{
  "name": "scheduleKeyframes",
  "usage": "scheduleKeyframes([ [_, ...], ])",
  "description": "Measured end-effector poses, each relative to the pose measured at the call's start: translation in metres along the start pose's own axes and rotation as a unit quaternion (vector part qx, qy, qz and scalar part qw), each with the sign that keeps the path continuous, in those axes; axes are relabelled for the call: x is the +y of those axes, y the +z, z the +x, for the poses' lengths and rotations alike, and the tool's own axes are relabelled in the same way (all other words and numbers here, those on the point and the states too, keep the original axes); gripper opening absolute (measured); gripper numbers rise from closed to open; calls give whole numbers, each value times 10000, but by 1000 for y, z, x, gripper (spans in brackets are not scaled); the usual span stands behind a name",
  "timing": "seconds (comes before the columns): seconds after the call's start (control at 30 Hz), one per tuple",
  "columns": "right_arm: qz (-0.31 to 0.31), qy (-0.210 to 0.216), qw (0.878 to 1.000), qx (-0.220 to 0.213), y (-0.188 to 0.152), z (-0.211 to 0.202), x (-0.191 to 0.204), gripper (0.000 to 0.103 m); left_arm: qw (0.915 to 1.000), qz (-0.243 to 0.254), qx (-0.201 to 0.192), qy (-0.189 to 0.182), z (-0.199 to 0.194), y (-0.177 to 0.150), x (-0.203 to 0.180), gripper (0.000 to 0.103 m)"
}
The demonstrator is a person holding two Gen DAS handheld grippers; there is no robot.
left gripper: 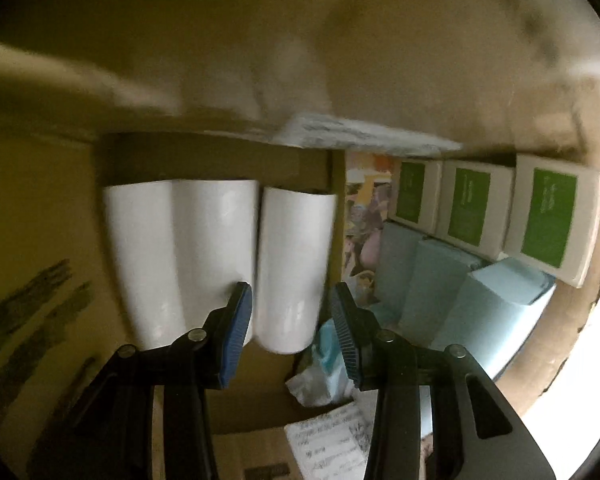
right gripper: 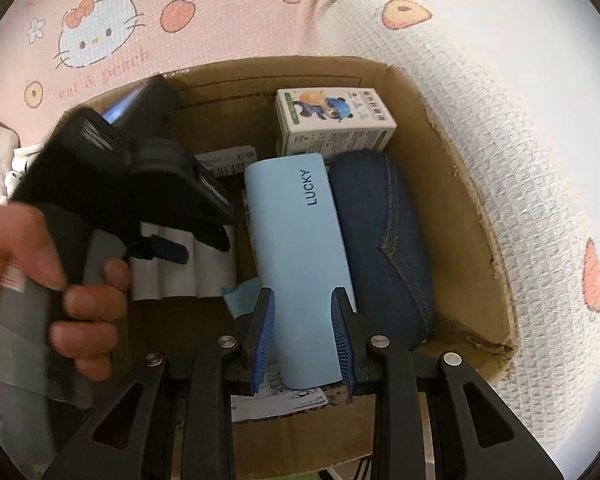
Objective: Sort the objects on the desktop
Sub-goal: 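Lower the tubes upright into the box and open both grippers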
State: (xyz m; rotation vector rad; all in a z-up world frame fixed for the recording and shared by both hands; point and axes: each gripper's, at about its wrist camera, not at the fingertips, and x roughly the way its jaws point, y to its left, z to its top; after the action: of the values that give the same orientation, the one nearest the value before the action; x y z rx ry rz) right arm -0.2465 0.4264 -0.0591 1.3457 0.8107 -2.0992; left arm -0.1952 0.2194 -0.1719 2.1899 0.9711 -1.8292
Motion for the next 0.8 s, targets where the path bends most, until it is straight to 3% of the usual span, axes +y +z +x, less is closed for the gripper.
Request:
scheduleKeyframes([
  [0.13, -288, 13, 9996, 43, 3, 4, 4, 26, 9987, 373, -120, -322, -24, -10, -7, 42],
  [0.2, -292, 163, 9994, 96, 6, 5, 6, 26, 9976, 620, -151, -253, -34, -17, -12, 27],
  [0.3, -205, 403, 9988, 185, 9, 5, 10, 26, 9927, 1203, -24, -87, -45, -23, -22, 14],
  [0.37, -153, 547, 9981, 254, 8, 3, 15, 26, 9879, 1544, -110, -89, -54, -23, -24, 12],
  [0.53, -234, 716, 9960, 471, 17, 8, 32, 26, 9697, 2384, -424, -310, -75, -36, -14, 10],
  [0.73, -201, 932, 9917, 861, 30, 23, 50, 26, 9429, 3107, -995, -676, -107, -25, 10, 9],
  [0.8, -135, 921, 9905, 1011, 35, 33, 53, 25, 9336, 3313, -1080, -835, -96, -22, 9, 9],
])
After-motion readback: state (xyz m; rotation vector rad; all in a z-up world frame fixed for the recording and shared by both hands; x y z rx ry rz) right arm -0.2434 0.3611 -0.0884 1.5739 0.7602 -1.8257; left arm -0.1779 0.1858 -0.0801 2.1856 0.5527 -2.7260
